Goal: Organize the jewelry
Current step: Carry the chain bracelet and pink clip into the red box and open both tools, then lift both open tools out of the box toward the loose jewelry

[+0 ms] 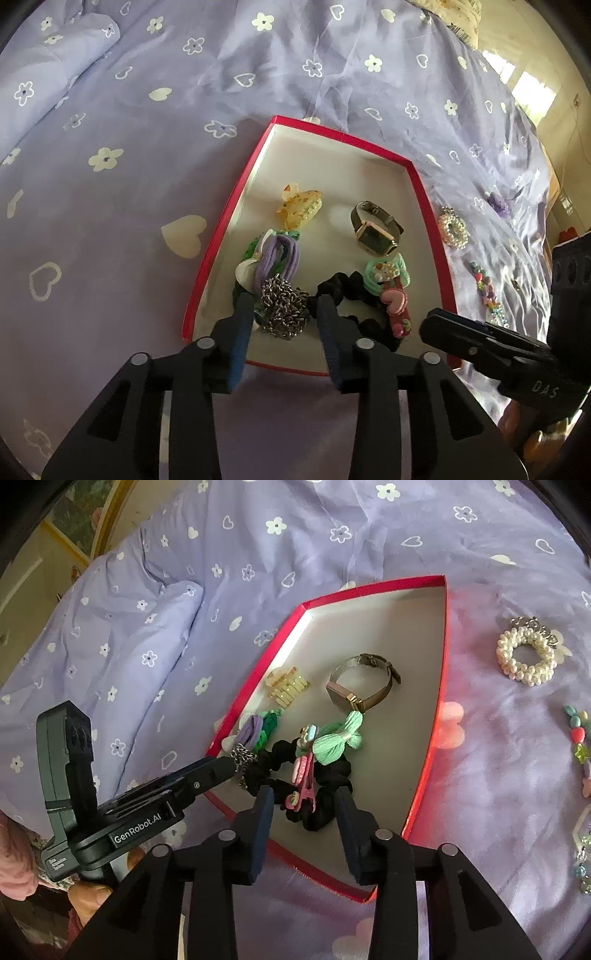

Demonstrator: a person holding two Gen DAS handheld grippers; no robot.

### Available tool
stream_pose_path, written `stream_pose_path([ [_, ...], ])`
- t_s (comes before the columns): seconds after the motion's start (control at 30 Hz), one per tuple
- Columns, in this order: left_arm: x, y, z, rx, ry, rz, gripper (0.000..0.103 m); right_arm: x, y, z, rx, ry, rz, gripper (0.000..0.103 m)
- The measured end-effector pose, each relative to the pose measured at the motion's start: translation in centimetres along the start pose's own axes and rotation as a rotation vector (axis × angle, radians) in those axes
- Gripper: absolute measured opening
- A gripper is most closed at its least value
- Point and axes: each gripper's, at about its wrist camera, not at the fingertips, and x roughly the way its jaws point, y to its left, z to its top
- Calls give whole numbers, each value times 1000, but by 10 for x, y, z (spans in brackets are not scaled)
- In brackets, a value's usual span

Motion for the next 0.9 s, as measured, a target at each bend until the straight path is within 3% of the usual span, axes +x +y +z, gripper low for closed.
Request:
stream_pose_path([
  [0.37,-28,-29,-4,26,-34,-28,55,-72,-30,-18,50,-129,-53,53],
  [0.9,-22,-135,-24,175,26,-156,63,-175,-132,-60,218,-279,-259,53],
])
